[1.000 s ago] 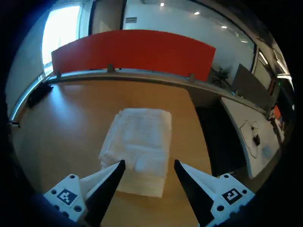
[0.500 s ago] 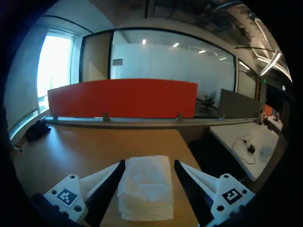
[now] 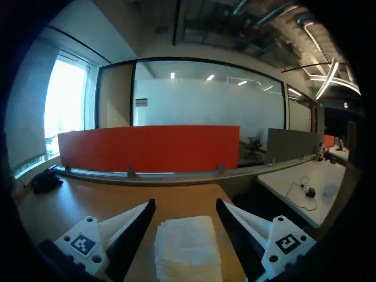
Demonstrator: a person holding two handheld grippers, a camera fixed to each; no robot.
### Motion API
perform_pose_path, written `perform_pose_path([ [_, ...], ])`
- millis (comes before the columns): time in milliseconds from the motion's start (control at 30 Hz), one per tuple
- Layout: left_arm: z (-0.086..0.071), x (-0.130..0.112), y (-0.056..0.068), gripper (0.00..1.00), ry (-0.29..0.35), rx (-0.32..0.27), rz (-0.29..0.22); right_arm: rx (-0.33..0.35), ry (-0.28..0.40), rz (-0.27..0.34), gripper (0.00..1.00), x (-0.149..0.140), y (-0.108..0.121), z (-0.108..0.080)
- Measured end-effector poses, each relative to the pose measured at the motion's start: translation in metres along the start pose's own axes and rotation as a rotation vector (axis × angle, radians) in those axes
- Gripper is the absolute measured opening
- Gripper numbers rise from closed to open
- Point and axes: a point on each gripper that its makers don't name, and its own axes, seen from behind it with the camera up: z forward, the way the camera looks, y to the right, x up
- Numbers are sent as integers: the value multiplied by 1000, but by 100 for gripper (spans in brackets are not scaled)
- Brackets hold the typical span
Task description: Fold towel
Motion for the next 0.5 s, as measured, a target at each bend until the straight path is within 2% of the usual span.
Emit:
perform_pose_path([
  [267, -3, 40, -4, 93, 176, 31, 48, 15, 20, -19, 100, 6, -13, 0],
  [500, -3, 50, -10, 93, 225, 52, 61, 16, 33, -22, 100, 13, -24, -2],
])
